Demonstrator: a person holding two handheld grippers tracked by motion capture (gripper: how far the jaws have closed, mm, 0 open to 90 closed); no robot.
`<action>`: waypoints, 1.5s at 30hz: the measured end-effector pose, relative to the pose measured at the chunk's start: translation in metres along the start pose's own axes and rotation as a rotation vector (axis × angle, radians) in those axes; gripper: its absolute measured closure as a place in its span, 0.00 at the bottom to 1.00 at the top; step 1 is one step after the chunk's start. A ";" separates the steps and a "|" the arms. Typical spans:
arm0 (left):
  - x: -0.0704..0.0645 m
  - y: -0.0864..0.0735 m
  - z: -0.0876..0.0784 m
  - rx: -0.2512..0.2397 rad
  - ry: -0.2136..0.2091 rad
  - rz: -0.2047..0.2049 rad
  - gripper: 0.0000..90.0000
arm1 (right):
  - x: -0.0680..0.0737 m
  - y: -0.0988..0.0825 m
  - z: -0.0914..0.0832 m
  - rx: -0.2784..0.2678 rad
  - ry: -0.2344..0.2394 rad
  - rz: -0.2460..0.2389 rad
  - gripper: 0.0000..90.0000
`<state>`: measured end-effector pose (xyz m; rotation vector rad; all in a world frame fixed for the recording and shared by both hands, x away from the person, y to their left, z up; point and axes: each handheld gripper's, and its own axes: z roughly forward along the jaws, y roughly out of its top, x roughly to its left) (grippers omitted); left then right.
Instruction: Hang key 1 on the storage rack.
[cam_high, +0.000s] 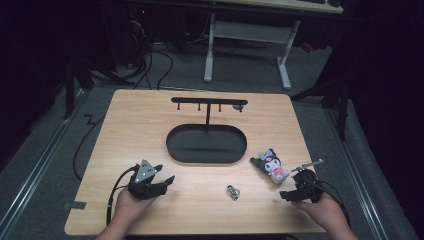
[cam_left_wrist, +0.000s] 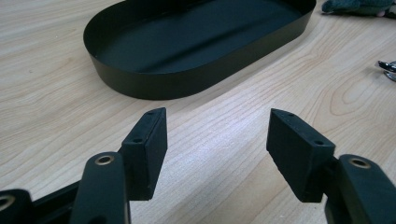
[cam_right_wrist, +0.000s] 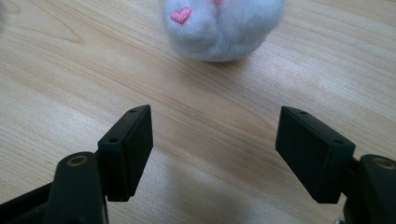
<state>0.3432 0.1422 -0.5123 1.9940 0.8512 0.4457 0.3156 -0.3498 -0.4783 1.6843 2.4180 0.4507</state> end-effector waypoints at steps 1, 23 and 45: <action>0.000 0.000 0.000 0.000 -0.001 0.001 0.43 | -0.001 0.002 -0.001 0.009 0.004 0.001 0.29; 0.002 0.001 0.003 -0.004 -0.014 -0.018 0.43 | -0.001 0.038 -0.006 0.076 0.002 -0.013 0.17; 0.000 0.000 0.004 0.016 -0.009 0.019 0.44 | 0.002 0.062 0.035 0.108 -0.040 -0.097 0.28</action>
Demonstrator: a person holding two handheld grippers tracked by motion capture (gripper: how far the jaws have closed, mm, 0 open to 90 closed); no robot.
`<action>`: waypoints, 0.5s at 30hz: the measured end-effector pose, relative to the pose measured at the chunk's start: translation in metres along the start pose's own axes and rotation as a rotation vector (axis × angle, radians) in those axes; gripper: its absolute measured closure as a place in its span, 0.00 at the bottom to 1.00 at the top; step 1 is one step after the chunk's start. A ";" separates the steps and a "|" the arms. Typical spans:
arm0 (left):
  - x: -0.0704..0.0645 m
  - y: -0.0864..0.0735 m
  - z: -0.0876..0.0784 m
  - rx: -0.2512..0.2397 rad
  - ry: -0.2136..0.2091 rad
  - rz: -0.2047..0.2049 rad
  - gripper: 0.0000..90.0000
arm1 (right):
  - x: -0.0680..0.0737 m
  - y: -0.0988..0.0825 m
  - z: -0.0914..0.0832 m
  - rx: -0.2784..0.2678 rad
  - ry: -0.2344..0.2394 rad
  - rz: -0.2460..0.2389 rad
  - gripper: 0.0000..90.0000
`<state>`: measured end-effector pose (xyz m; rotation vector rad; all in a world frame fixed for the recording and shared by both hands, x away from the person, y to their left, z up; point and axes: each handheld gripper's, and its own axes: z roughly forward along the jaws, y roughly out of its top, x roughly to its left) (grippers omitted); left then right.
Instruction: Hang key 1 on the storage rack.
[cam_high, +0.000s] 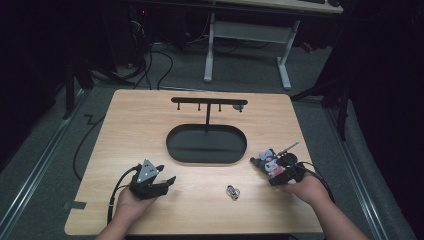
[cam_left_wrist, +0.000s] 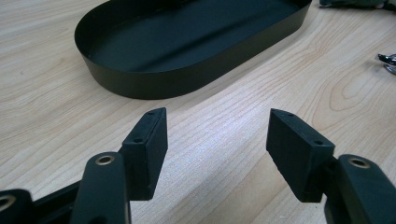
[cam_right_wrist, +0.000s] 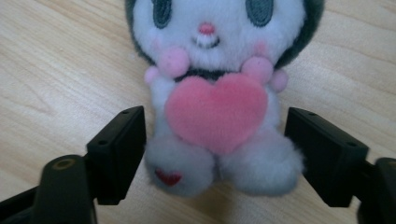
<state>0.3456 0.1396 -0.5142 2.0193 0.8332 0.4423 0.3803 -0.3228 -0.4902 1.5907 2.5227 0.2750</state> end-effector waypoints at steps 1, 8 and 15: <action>0.000 0.000 0.000 0.001 0.002 -0.002 0.44 | 0.000 0.000 0.000 -0.002 -0.002 0.001 0.30; 0.000 -0.002 -0.004 -0.004 0.000 -0.005 0.44 | 0.000 0.001 -0.002 -0.017 -0.005 -0.032 0.50; -0.002 -0.004 -0.007 -0.003 0.003 -0.004 0.44 | 0.003 0.003 -0.010 -0.030 0.003 -0.037 0.54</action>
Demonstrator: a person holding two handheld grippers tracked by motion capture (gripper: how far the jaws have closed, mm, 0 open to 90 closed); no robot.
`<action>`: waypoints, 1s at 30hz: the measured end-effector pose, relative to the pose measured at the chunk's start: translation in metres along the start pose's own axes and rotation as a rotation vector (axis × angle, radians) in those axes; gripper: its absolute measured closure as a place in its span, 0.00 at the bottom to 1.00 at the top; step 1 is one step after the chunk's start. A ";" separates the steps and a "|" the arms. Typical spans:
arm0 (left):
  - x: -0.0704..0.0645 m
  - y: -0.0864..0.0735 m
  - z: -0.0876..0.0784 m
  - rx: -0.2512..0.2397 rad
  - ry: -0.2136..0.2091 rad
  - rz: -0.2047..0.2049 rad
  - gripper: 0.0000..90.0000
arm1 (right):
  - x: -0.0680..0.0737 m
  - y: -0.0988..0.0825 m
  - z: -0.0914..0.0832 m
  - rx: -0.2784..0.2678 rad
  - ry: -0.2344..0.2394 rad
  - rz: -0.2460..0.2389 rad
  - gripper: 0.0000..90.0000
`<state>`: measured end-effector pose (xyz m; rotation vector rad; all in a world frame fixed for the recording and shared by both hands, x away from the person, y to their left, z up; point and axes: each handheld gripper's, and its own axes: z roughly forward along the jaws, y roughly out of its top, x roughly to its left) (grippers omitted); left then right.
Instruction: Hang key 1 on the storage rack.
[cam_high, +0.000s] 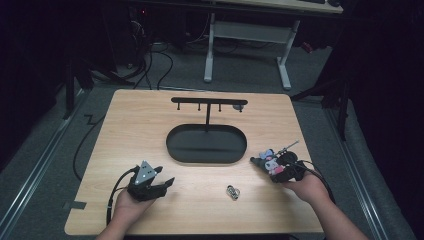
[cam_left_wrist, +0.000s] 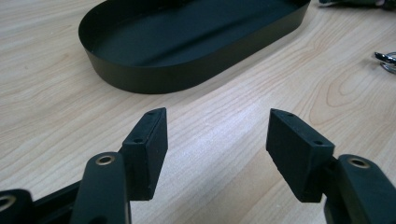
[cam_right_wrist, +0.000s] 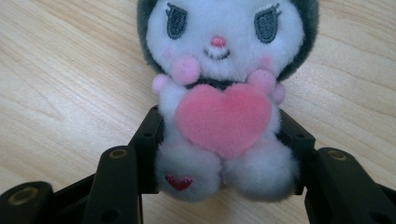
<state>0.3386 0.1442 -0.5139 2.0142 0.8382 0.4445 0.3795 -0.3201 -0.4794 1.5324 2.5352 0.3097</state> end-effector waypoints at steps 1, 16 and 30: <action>0.000 0.000 -0.001 -0.001 0.000 0.001 0.44 | 0.001 0.000 -0.002 -0.008 0.004 0.001 0.54; 0.002 -0.001 -0.003 -0.004 0.001 0.021 0.43 | 0.022 0.013 -0.032 -0.067 0.058 -0.016 0.54; -0.008 -0.002 0.002 0.020 0.009 0.077 0.42 | 0.023 0.020 -0.047 -0.091 0.098 -0.040 0.55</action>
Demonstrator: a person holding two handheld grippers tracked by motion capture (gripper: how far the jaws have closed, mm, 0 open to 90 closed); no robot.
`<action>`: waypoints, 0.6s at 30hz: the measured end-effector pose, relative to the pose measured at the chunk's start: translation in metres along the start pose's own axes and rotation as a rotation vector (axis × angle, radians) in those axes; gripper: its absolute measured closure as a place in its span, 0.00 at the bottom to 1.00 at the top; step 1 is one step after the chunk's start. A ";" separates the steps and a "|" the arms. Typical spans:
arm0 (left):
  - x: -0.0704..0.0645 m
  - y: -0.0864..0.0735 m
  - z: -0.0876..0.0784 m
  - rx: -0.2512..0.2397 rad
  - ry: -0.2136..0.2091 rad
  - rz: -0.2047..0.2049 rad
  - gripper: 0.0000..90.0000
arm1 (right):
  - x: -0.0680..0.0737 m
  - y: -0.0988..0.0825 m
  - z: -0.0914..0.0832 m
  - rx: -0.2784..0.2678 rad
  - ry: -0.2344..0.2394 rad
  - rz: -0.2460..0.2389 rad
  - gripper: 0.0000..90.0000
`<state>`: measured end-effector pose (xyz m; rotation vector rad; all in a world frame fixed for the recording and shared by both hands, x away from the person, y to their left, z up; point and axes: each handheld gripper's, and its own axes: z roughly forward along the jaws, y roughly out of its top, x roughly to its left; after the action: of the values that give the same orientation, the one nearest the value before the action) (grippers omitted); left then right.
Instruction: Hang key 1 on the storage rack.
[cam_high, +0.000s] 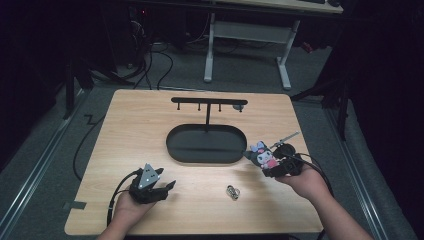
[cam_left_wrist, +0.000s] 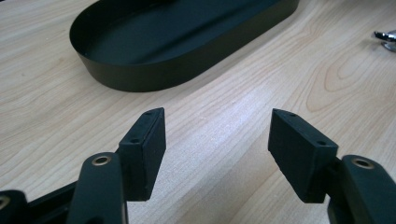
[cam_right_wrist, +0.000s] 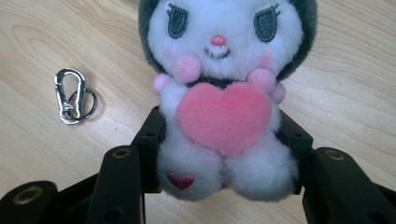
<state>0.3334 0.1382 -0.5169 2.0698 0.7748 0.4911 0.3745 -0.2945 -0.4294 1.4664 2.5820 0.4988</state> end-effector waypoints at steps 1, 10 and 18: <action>0.000 0.000 0.000 0.001 -0.001 0.002 0.42 | 0.000 0.000 -0.002 -0.002 -0.001 0.001 0.55; -0.001 -0.001 -0.002 -0.007 0.005 0.008 0.42 | -0.001 0.008 -0.014 -0.016 0.012 0.015 0.55; -0.002 -0.001 -0.002 -0.007 -0.001 0.015 0.42 | 0.005 0.018 -0.026 -0.031 0.022 0.001 0.55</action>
<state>0.3306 0.1381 -0.5165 2.0702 0.7566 0.5005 0.3796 -0.2873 -0.3986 1.4604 2.5790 0.5556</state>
